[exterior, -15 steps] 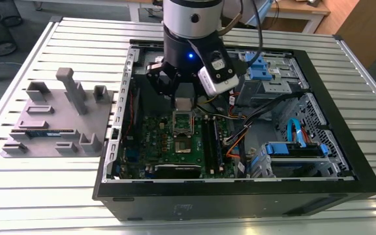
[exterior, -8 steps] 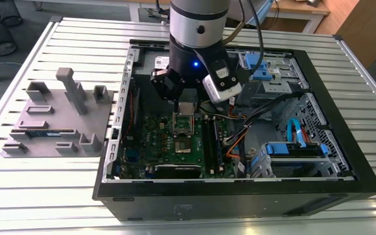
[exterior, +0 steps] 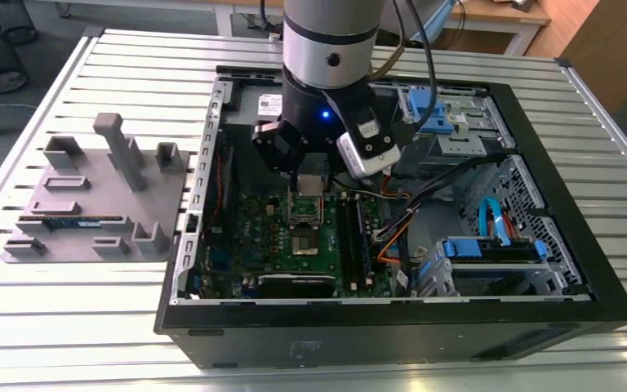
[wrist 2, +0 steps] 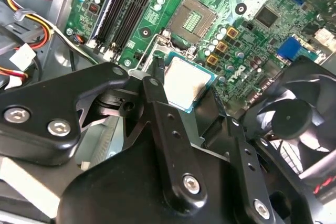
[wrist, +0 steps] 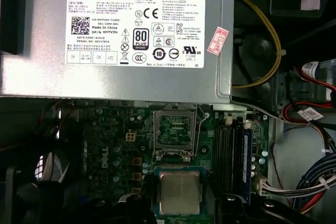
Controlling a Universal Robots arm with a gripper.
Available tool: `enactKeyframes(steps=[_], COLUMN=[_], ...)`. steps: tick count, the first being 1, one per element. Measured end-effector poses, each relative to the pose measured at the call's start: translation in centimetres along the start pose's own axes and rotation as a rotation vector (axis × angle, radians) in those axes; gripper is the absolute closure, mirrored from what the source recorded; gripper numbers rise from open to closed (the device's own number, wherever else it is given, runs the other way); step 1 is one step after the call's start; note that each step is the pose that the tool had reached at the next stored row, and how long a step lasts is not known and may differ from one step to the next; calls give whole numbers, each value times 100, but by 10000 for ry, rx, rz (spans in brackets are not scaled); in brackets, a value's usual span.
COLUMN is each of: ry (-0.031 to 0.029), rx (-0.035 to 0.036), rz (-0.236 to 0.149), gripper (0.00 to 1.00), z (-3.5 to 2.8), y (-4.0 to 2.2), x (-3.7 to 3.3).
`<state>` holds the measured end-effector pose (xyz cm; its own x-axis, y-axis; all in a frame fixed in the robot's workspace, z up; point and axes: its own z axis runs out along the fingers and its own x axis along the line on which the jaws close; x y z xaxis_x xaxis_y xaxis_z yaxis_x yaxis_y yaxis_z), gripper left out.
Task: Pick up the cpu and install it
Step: 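Pick up the cpu and move it towards the insertion slot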
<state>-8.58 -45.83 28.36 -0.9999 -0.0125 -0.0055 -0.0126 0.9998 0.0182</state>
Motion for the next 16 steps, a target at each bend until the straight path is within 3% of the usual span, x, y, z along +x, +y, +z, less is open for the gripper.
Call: enactKeyframes(steps=[5,16], ry=[-1,-1], rx=[-2,-1], rz=[-1,-3], gripper=[53,53], z=[58,82], y=[-1,-1], x=[0,0])
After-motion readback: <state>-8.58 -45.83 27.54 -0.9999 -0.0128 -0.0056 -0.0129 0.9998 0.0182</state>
